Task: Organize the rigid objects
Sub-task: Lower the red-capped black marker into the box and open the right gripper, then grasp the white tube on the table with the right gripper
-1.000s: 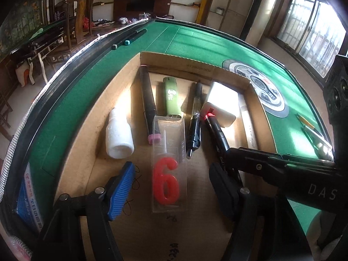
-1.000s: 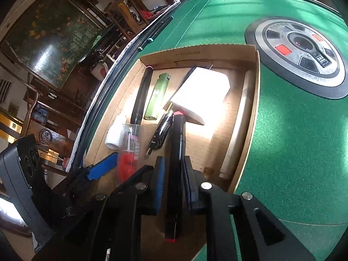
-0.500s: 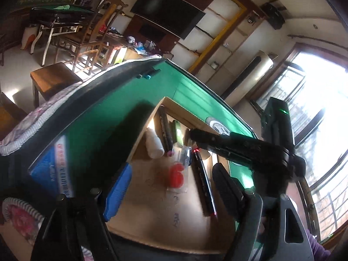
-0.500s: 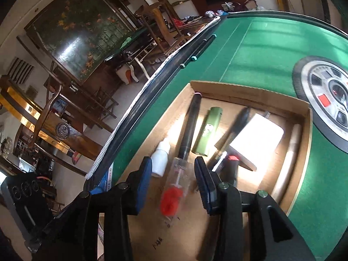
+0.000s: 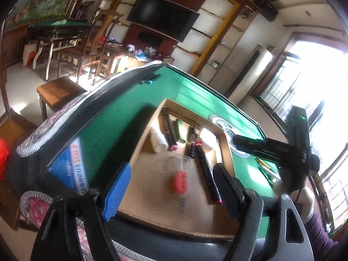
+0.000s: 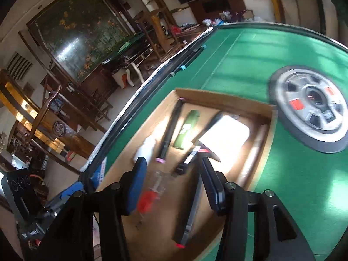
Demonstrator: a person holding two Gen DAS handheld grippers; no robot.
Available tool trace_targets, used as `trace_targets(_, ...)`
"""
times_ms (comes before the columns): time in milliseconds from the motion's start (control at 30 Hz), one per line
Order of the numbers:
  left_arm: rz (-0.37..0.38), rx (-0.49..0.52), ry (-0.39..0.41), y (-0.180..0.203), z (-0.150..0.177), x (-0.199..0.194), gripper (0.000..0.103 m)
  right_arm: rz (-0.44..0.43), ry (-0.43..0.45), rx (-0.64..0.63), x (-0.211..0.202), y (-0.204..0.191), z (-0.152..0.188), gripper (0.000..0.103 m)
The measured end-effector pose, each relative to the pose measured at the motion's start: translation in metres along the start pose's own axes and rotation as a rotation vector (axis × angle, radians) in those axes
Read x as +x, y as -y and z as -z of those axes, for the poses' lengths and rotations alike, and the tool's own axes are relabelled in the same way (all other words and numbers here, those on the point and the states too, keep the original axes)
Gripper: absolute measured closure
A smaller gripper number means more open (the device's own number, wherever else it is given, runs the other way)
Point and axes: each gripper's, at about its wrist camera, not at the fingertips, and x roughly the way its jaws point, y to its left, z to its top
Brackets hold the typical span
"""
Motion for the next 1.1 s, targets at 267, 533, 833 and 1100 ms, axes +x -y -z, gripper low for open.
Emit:
trace_targets(267, 0.092, 0.13, -0.066, 0.062, 0.014, 0.016, 0.021, 0.427, 0.2, 0.238, -0.17, 0.176, 0.061, 0.046)
trace_targets(533, 0.147, 0.18, -0.139, 0.119, 0.035, 0.024, 0.021, 0.497, 0.242, 0.547, -0.22, 0.305, 0.1, 0.045)
trace_targets(833, 0.129, 0.242, -0.142, 0.152, 0.043, 0.016, 0.021, 0.12, 0.148, 0.397, -0.174, 0.258, 0.11, 0.044)
trace_targets(1100, 0.148, 0.27, -0.172, 0.167, 0.052, 0.019, 0.021, 0.191, 0.195, 0.227, -0.194, 0.207, 0.106, 0.044)
